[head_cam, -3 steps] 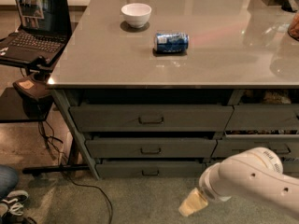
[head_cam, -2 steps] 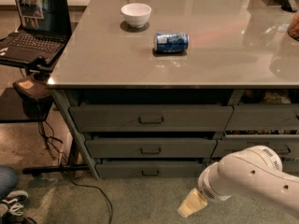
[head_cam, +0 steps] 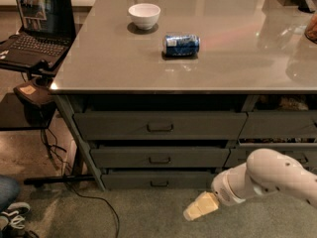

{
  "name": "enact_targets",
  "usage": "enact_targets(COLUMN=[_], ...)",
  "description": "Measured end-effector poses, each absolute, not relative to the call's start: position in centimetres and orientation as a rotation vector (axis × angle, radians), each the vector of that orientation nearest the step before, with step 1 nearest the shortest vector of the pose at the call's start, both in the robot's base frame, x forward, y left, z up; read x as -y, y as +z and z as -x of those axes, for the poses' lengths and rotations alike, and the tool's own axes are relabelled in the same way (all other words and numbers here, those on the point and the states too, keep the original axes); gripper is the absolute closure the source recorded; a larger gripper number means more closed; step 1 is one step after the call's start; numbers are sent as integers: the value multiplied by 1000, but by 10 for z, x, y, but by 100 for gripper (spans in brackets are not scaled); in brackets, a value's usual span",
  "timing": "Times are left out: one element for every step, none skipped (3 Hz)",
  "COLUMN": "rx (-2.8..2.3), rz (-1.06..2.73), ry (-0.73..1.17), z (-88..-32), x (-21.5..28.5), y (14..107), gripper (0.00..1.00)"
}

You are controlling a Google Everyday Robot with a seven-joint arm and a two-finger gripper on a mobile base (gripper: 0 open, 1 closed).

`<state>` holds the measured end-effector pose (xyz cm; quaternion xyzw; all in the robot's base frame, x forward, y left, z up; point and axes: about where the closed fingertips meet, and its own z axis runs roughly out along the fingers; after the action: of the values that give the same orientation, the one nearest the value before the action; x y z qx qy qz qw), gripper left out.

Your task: Open bottom drawer

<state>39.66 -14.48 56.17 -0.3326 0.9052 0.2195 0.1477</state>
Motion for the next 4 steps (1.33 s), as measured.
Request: enact_targets(rx=[-2562, -2562, -2552, -2600], rz=[1008, 1010, 957, 762], ry=[765, 763, 741, 750], z=[-405, -405, -413, -439], x=[137, 137, 130, 122], y=[557, 556, 536, 464], gripper=[0, 0, 0, 0])
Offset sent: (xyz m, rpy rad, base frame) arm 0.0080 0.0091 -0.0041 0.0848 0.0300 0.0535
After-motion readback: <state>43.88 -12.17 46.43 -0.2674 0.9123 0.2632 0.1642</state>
